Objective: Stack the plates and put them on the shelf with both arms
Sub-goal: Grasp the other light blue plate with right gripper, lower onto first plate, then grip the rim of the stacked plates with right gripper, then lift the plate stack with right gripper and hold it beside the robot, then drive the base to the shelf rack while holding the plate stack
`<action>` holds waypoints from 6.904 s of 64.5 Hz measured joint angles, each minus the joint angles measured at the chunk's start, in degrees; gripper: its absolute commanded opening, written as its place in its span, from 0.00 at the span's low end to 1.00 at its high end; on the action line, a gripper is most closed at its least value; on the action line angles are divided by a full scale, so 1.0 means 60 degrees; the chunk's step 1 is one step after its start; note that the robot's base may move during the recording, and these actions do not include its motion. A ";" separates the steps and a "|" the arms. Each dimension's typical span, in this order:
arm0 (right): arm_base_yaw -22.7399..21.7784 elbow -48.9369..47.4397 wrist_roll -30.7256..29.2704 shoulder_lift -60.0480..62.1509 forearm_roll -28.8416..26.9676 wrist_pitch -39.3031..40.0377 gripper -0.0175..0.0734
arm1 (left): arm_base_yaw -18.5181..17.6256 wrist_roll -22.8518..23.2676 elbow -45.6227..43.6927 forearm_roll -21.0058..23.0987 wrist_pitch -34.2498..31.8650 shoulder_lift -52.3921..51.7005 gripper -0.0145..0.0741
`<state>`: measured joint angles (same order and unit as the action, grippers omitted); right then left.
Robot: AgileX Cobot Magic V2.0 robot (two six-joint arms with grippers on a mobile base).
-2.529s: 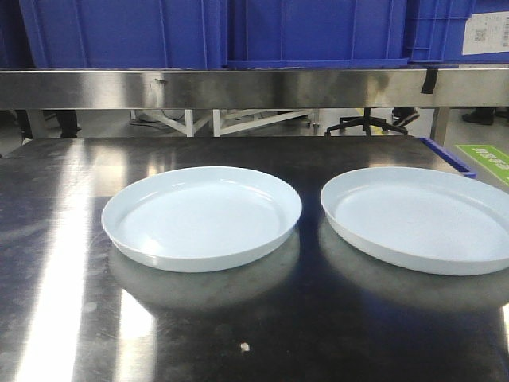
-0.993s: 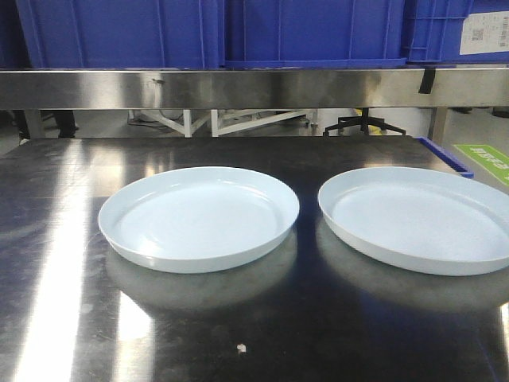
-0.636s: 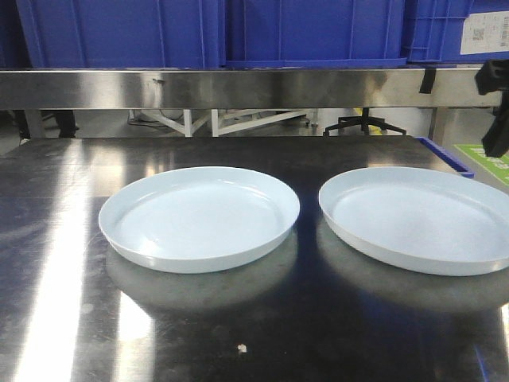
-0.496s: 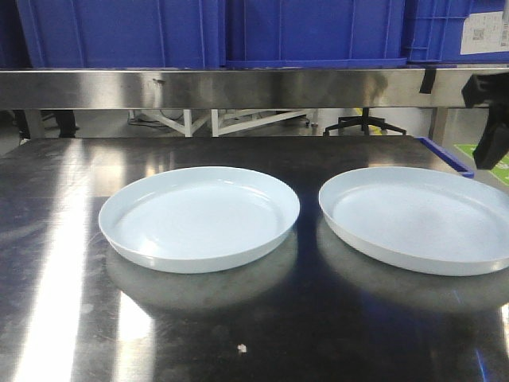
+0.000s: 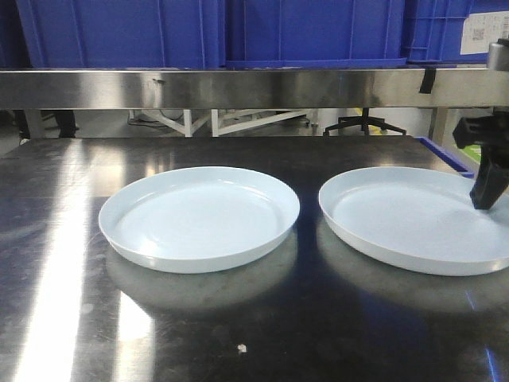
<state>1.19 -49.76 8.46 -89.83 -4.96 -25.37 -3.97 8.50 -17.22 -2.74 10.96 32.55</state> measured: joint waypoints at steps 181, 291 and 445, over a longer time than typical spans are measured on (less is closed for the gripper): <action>0.4854 -0.4010 -0.0019 -0.2915 0.0826 -0.0704 0.52 | 0.0000 0.0000 0.0000 0.0000 0.0000 0.0000 0.26; 0.0277 0.4365 -0.0027 1.0223 0.1638 0.1618 0.25 | 0.0000 0.0000 0.0000 0.0000 0.0000 0.0000 0.26; 0.0277 0.4365 -0.0027 1.0238 0.1638 0.1642 0.24 | 0.0000 0.0000 0.0000 0.0000 0.0000 0.0000 0.26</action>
<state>2.85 -23.57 8.29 -28.41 4.87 -15.52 -3.97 8.50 -17.22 -2.74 10.96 32.55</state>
